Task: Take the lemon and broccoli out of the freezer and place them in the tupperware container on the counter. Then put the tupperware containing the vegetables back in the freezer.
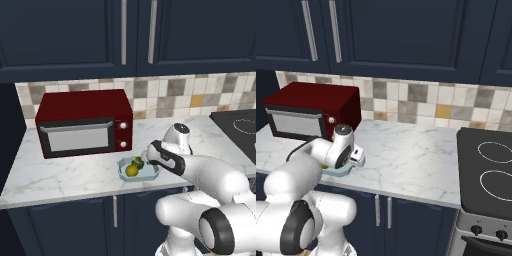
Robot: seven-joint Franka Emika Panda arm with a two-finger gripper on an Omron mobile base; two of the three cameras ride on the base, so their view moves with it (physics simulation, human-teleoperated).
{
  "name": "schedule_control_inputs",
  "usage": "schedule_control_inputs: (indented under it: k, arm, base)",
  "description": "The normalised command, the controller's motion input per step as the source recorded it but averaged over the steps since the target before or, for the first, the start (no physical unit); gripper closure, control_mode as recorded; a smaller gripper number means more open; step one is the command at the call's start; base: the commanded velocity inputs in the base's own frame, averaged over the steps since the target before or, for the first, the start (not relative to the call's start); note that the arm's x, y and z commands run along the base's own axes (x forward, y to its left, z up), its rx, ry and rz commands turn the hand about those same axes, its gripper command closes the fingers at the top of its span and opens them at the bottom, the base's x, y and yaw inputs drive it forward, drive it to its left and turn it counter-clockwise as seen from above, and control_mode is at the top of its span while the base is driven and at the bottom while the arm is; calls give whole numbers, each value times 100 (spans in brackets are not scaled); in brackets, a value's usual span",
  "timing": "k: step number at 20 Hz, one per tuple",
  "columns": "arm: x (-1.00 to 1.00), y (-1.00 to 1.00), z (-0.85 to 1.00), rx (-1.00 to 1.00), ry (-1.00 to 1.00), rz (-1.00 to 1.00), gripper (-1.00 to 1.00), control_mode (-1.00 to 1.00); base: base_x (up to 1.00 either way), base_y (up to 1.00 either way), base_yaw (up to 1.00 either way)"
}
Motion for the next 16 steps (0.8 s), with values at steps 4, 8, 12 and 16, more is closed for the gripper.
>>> schedule_control_inputs:
  k: [4,8,12,16]
  arm:
    - [0,0,-45,0,0,0,-100,-100]
    - [2,0,-44,0,0,0,-100,-100]
    - [13,0,-41,0,0,0,-100,-100]
    - [14,0,-41,0,1,0,-100,-100]
  base:
    - [0,0,0]
    - [0,0,0]
    - [0,0,0]
    - [0,0,0]
